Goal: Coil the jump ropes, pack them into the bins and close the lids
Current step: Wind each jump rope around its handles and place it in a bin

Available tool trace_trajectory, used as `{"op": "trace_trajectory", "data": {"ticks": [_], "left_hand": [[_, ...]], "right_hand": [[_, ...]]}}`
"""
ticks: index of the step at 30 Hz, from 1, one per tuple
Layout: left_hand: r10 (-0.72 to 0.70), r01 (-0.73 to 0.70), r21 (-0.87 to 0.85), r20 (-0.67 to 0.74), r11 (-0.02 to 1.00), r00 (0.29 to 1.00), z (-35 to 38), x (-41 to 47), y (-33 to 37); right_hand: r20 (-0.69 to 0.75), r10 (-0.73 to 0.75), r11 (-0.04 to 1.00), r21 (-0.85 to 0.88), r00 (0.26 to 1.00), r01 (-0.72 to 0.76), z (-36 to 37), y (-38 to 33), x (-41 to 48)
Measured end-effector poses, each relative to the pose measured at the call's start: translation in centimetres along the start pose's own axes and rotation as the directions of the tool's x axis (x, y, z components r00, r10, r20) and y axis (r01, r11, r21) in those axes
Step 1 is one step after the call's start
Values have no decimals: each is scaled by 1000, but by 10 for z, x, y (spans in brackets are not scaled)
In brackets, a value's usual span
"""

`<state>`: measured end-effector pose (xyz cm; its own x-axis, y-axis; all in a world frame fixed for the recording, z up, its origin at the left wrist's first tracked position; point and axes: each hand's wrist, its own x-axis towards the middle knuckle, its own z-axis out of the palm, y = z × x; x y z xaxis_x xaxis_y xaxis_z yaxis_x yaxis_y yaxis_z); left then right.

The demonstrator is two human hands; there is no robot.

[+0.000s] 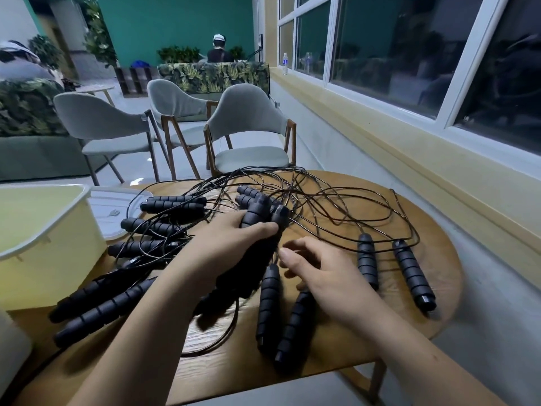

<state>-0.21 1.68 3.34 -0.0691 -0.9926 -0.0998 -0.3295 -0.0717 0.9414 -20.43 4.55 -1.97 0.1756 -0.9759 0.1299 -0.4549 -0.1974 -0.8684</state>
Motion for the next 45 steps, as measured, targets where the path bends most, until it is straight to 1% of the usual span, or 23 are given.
{"op": "trace_trajectory", "data": {"ticks": [2,3,4,6,7,12,16,18,20,25,29,33,36,38,39,40,41,42,43,44,45], "left_hand": [[-66,81,-232,72,969,995,11,-4,-1],[-83,104,-312,78,944,993,16,-4,-3],[-93,118,-385,83,915,992,21,-3,-5],[-82,125,-518,105,846,991,27,-1,-11],[-77,128,-555,114,822,991,30,0,-13],[-113,136,-599,76,789,991,39,-1,-24],[-158,231,-678,169,698,973,52,-13,-26],[-150,254,-696,208,672,967,54,-16,-23],[-137,247,-699,210,671,968,52,-17,-21],[-106,208,-666,191,717,976,51,-19,-20],[-69,175,-638,188,750,980,50,-23,-17],[-37,148,-625,187,766,982,49,-25,-16],[-17,139,-623,199,770,980,50,-27,-15],[2,129,-620,206,774,979,51,-26,-17],[22,101,-592,197,800,980,49,-25,-18],[48,47,-536,163,843,985,46,-24,-17],[82,-30,-448,97,893,992,41,-21,-18],[130,-119,-342,8,932,992,36,-17,-20],[196,-215,-220,-105,951,975,30,-13,-22],[294,-317,-75,-222,945,930,24,-10,-22],[422,-421,71,-305,904,854,18,-8,-21]], "right_hand": [[84,58,970,229,995,-76,3,-5,-3],[126,87,934,334,988,-125,5,-7,-5],[152,101,904,399,983,-155,7,-9,-6],[164,105,889,427,981,-166,10,-9,-7],[165,109,885,433,980,-171,10,-10,-8],[159,162,815,535,974,-223,5,-15,-8],[175,171,727,641,970,-244,10,-21,-11],[162,147,733,645,976,-217,12,-22,-12],[155,129,754,627,980,-198,12,-23,-13],[123,102,775,612,987,-156,15,-23,-15],[120,106,698,698,987,-160,16,-26,-15],[70,97,734,668,993,-119,20,-23,-12],[36,76,790,607,996,-82,23,-22,-14],[61,77,784,613,995,-99,19,-22,-14],[95,88,764,632,992,-128,15,-23,-14],[140,101,742,648,985,-168,9,-26,-13],[190,112,729,651,975,-211,1,-29,-12],[239,116,731,637,964,-246,-7,-32,-11],[288,116,744,608,951,-275,-16,-33,-10],[339,113,759,577,934,-301,-25,-34,-10],[390,104,769,552,915,-323,-32,-34,-10]]}}
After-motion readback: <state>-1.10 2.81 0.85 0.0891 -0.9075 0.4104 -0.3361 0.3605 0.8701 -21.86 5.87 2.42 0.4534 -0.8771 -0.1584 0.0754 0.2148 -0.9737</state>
